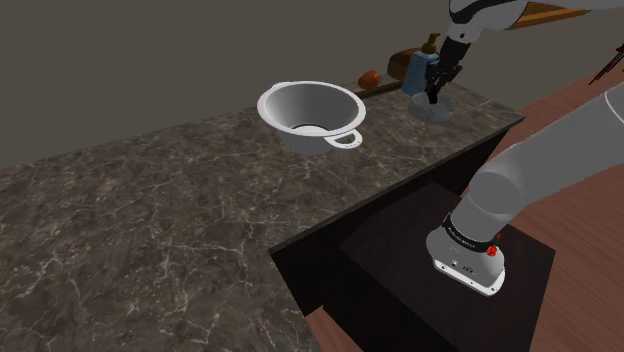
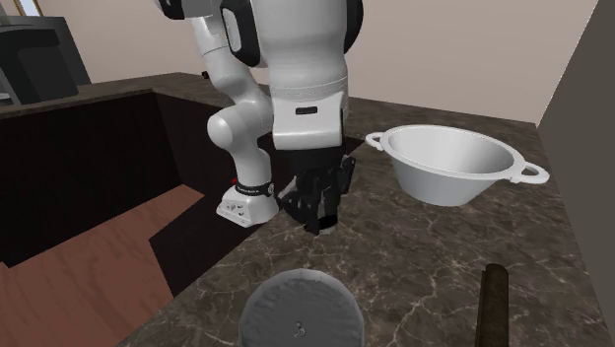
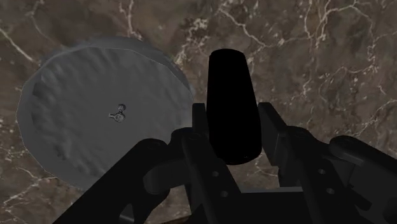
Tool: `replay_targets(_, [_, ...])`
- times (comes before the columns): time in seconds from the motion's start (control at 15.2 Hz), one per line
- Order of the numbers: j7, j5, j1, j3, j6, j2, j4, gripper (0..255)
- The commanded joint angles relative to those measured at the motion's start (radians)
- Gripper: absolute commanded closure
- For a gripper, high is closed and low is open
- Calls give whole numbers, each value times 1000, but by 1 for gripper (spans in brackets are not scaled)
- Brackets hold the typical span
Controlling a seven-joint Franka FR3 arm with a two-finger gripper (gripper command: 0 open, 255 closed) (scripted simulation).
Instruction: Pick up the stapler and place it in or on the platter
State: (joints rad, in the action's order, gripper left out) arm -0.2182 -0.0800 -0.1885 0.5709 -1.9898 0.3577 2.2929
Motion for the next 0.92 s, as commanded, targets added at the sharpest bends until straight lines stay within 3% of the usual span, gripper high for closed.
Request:
replay_targets(0.0, [-61,31,9,46,-3,-79,-68,255])
replay_targets(0.46, [-297,222,-4,177,48,-384,-347,255])
replay_targets(0.86, [-328,254,-14,176,-9,-423,-314,255])
